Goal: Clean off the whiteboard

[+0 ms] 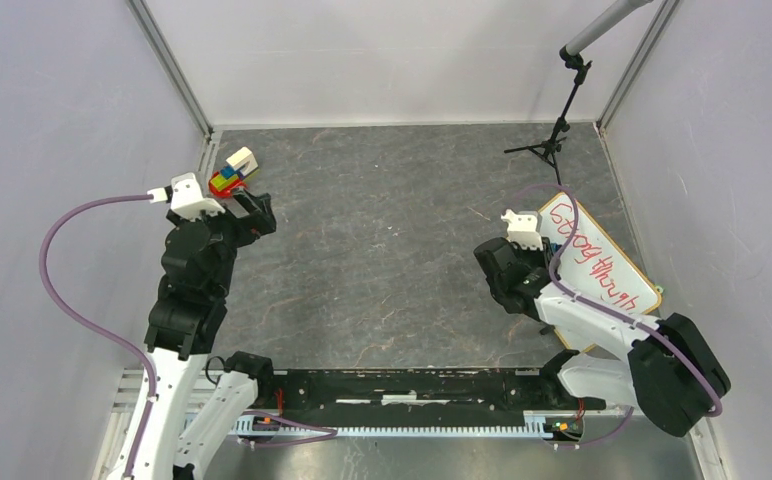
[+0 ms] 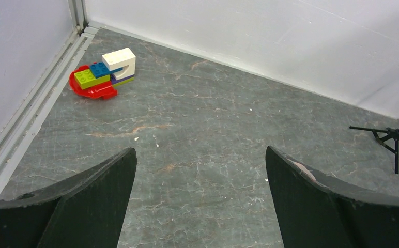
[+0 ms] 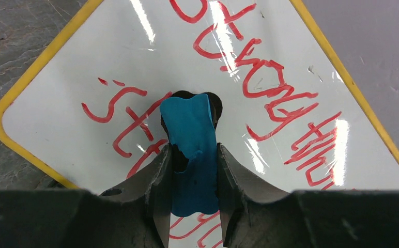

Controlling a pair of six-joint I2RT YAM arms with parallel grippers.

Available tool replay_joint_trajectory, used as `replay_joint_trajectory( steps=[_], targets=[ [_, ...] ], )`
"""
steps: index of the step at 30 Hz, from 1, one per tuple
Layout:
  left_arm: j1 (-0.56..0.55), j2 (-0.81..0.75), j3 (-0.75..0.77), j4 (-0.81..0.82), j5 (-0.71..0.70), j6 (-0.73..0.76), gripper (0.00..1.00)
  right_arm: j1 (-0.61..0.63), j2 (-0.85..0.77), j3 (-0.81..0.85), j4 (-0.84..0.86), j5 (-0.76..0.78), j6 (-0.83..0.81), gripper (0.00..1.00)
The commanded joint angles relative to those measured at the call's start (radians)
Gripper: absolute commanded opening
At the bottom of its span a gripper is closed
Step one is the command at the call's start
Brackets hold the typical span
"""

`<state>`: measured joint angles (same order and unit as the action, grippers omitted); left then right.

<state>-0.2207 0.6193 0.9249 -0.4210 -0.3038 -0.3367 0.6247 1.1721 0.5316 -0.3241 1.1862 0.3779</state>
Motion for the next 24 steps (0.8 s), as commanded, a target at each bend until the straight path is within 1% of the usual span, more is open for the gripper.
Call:
replay_joint_trajectory(
  steps=[1,2,6,8,12,15,18,21,24],
  targets=[
    [-0.012,-0.009,0.019,0.036,0.003,0.003,1.0,-0.014,0.015,0.019,0.115,0.011,-0.104,0.36],
    [-0.014,-0.01,0.019,0.036,0.003,0.002,1.0,-0.016,0.015,0.021,0.123,0.002,-0.116,0.39],
    [-0.022,-0.011,0.019,0.034,-0.001,0.004,1.0,-0.016,0.023,0.025,0.136,-0.025,-0.149,0.59],
    [-0.023,-0.011,0.02,0.034,-0.002,0.004,1.0,-0.016,0.03,0.026,0.125,-0.031,-0.143,0.59],
    [-0.025,-0.015,0.02,0.033,-0.01,0.004,1.0,-0.016,0.027,0.025,0.088,-0.046,-0.117,0.54],
    [-0.025,-0.016,0.021,0.033,-0.009,0.004,1.0,-0.016,0.013,0.026,0.056,-0.07,-0.088,0.48],
    [-0.025,-0.018,0.02,0.033,-0.008,0.003,1.0,-0.016,-0.004,0.014,0.056,-0.074,-0.088,0.46],
    [-0.026,-0.018,0.02,0.032,-0.004,0.002,1.0,-0.016,-0.013,-0.004,0.101,-0.081,-0.11,0.37],
    [-0.026,-0.017,0.02,0.032,-0.003,0.002,1.0,-0.016,-0.004,-0.025,0.187,-0.088,-0.152,0.27]
  ],
)
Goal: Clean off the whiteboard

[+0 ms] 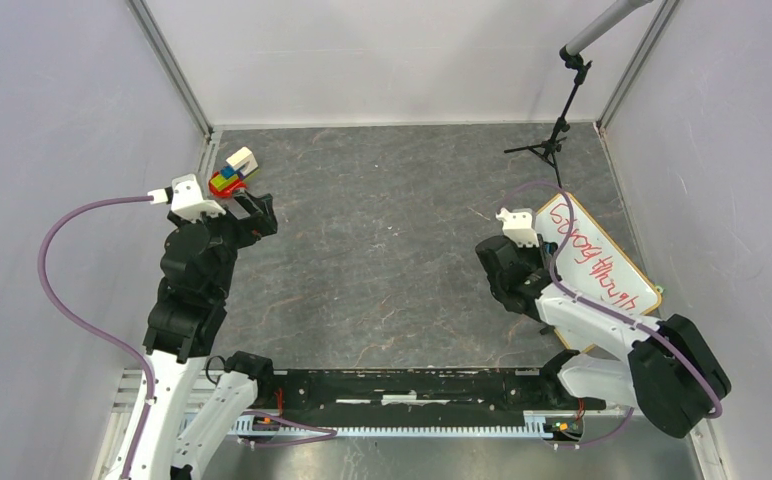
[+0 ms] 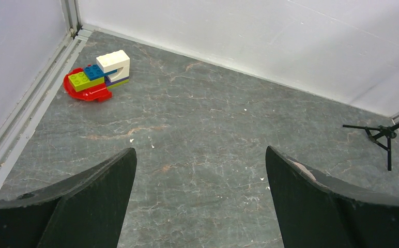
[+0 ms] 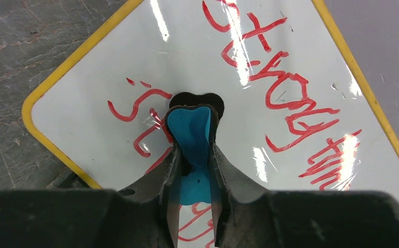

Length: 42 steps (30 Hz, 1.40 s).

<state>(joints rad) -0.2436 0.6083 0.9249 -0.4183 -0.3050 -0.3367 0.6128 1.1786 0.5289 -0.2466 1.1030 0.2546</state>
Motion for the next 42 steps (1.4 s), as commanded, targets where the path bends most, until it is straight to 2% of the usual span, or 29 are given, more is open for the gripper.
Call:
replay_joint_trajectory(
  steps=[1,4,10,12,14,20,35,42],
  targets=[
    [-0.004,-0.006,0.02,0.03,-0.001,0.002,1.0,-0.004,0.001,-0.02,0.13,-0.006,-0.036,0.23],
    [-0.005,-0.005,0.017,0.03,0.0,0.001,1.0,-0.004,0.066,0.019,0.13,0.0,-0.025,0.18],
    [-0.011,-0.003,0.017,0.032,0.003,0.003,1.0,-0.004,0.125,0.063,0.088,0.014,-0.02,0.39],
    [-0.012,-0.005,0.017,0.032,0.003,0.002,1.0,-0.004,0.105,0.052,0.075,0.014,-0.017,0.44],
    [-0.014,-0.005,0.018,0.032,0.005,0.002,1.0,-0.004,0.075,0.037,0.071,0.009,-0.017,0.44],
    [-0.016,-0.002,0.019,0.032,0.01,0.003,1.0,-0.007,0.015,-0.022,0.108,0.018,-0.023,0.42],
    [-0.017,0.003,0.017,0.032,0.012,0.002,1.0,-0.031,0.081,0.002,0.159,0.013,-0.056,0.36],
    [-0.017,0.005,0.018,0.032,0.017,0.003,1.0,-0.032,0.119,0.037,0.207,-0.034,-0.096,0.22]
  ],
)
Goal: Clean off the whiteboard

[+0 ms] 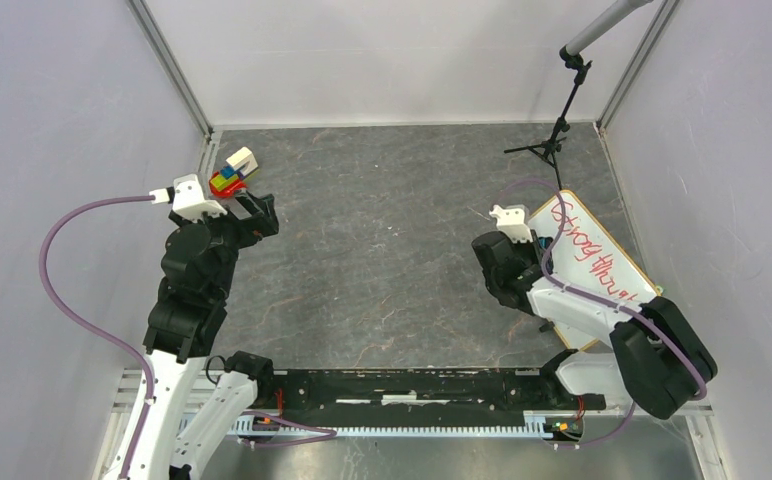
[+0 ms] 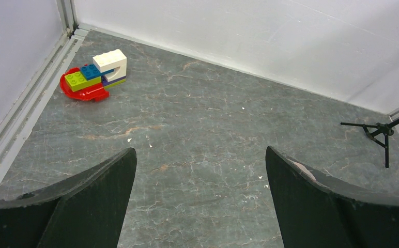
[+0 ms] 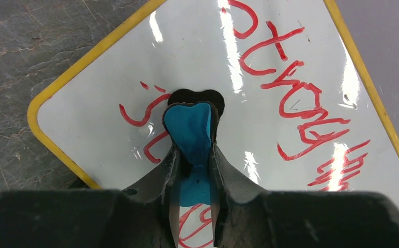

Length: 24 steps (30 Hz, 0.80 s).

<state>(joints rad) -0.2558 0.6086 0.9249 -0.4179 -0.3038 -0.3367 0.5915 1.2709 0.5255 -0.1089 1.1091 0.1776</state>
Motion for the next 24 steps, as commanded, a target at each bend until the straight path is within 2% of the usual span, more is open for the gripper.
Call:
replay_joint_trajectory(
  steps=[1,13,19,24],
  targets=[
    [-0.005,0.004,0.018,0.031,0.015,0.003,1.0,-0.012,0.031,0.043,0.083,-0.058,-0.025,0.22],
    [-0.005,0.012,0.018,0.031,0.02,0.001,1.0,-0.001,0.17,0.116,0.175,-0.206,-0.057,0.21],
    [-0.005,0.016,0.017,0.032,0.023,0.001,1.0,-0.002,0.168,0.123,0.164,-0.159,-0.053,0.21],
    [-0.005,0.019,0.017,0.031,0.026,0.0,1.0,-0.021,0.115,0.133,0.049,-0.006,0.015,0.2]
  ],
)
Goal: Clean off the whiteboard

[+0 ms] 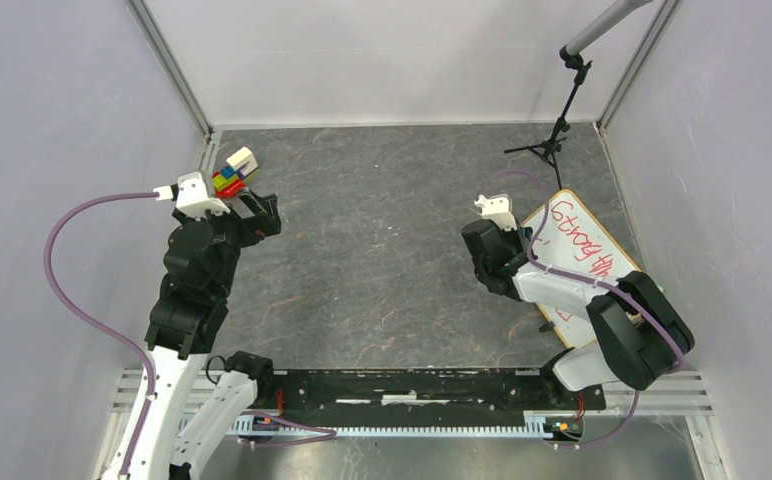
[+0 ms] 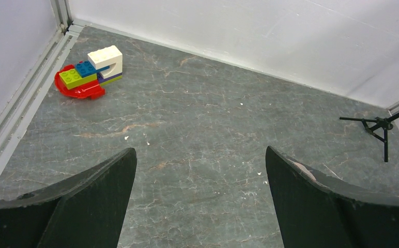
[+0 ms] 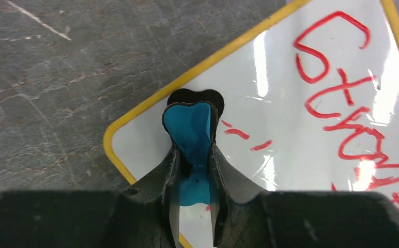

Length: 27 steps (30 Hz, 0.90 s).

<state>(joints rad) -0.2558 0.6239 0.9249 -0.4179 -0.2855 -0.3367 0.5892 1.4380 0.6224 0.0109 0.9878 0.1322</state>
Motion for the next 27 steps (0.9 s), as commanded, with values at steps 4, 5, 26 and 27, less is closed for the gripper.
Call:
replay_joint_trajectory(
  steps=[4,5,26,27],
  targets=[
    [-0.005,0.002,0.017,0.033,0.012,-0.002,1.0,-0.071,-0.13,0.022,-0.104,0.118,0.07,0.21],
    [-0.006,0.001,0.017,0.033,0.012,-0.002,1.0,-0.081,-0.146,0.024,-0.117,0.121,0.07,0.21],
    [-0.01,0.001,0.018,0.034,0.011,0.0,1.0,-0.029,0.026,0.123,-0.056,-0.084,-0.014,0.18],
    [-0.009,0.003,0.018,0.033,0.012,-0.001,1.0,-0.029,0.028,0.123,-0.053,-0.077,-0.009,0.18]
  ],
)
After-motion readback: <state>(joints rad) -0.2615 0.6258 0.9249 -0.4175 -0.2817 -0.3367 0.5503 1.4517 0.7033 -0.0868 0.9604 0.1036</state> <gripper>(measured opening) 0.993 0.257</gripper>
